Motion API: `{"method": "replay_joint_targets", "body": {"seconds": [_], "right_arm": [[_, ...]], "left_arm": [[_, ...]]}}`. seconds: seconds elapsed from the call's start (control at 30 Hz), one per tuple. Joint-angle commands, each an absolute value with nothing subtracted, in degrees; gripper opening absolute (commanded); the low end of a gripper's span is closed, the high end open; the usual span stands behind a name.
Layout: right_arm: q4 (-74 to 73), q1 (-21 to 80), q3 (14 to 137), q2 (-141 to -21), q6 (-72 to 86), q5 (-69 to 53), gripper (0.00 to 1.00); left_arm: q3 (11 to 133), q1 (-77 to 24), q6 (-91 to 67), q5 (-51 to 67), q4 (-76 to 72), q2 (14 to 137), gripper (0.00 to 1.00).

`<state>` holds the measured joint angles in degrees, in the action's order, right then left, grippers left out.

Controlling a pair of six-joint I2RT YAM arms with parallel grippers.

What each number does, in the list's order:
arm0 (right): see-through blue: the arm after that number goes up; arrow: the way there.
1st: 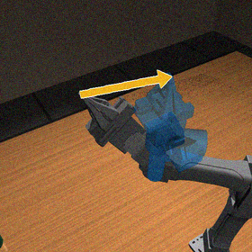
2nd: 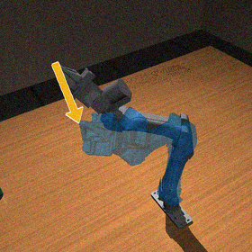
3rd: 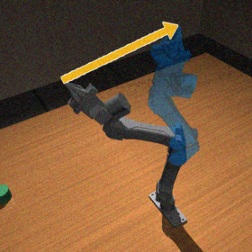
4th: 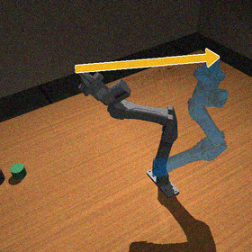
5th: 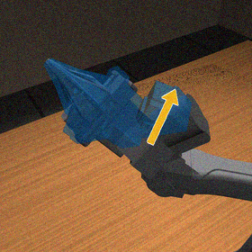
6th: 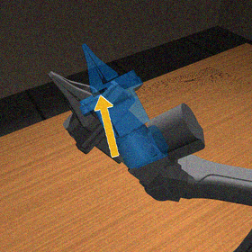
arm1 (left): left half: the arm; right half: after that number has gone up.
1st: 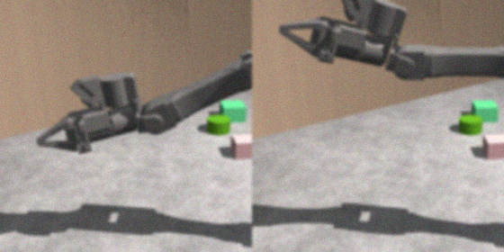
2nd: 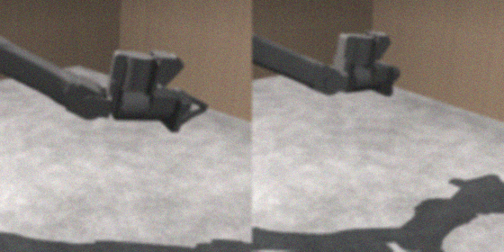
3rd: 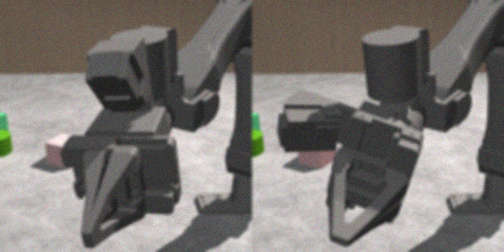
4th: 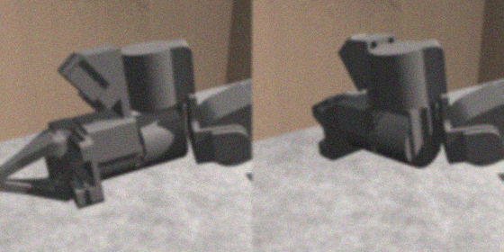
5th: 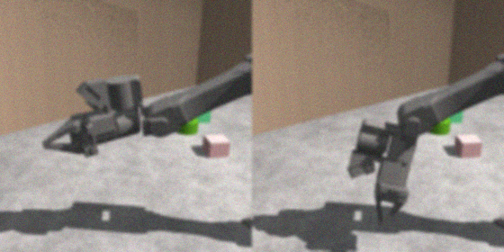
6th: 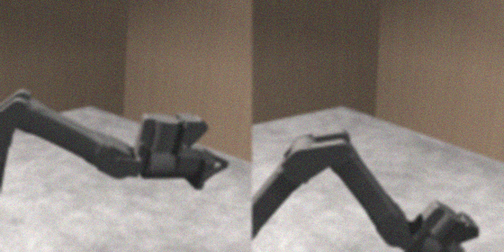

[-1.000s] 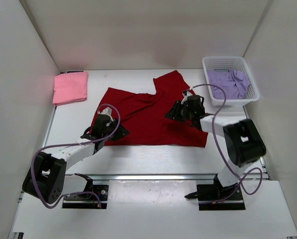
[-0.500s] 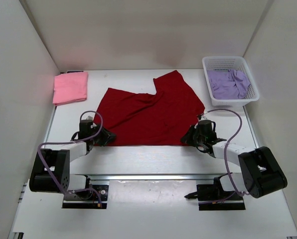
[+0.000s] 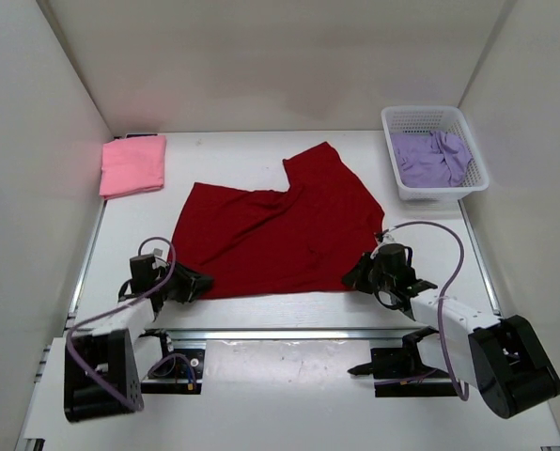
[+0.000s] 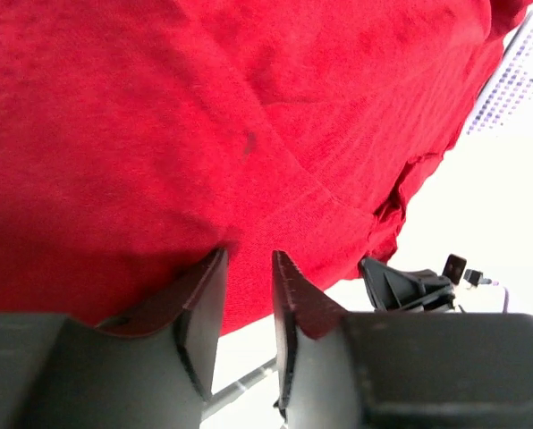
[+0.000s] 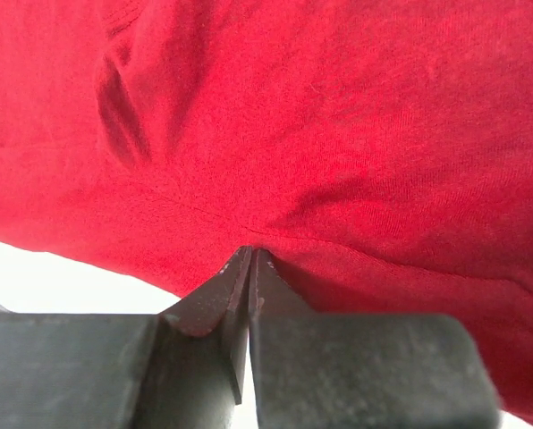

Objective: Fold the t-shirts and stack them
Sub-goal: Flatten out the tshirt, then grap the side of the flattened tshirt furthest away from the robot with both arms

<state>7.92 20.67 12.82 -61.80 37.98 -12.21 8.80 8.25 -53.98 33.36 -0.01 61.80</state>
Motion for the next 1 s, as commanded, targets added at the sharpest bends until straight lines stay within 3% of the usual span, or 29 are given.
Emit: {"method": "replay_joint_targets", "body": {"seconds": [0.0,0.07,0.27,0.37,0.63,0.8,0.97], "right_arm": [[-2.8,21.36,11.42,-61.09,37.18,-13.79,0.01],[-4.3,20.4,15.1,-60.99,35.08,-14.84,0.03],[-5.28,19.6,23.89,-59.94,31.99,-14.95,0.08],[-2.12,20.39,25.13,-61.6,31.11,-16.78,0.05],[8.51,19.0,35.58,-73.72,30.14,-16.97,0.0],[9.76,15.56,51.73,-89.53,28.83,-17.84,0.01],[11.85,15.47,56.95,-94.57,28.65,-18.02,0.02]], "left_arm": [[6.93,7.74,-54.05,32.86,10.11,56.69,0.4],[14.2,4.86,-55.11,32.52,7.22,59.31,0.41],[41.35,-7.73,-51.08,14.08,6.68,68.97,0.46],[51.12,-7.91,-47.56,6.88,7.47,78.62,0.46],[73.11,-3.26,-41.84,0.97,15.55,105.96,0.44],[89.97,-4.31,-35.6,-5.96,24.34,116.61,0.48],[94.92,-4.13,-32.7,-10.63,27.6,121.55,0.47]]}}
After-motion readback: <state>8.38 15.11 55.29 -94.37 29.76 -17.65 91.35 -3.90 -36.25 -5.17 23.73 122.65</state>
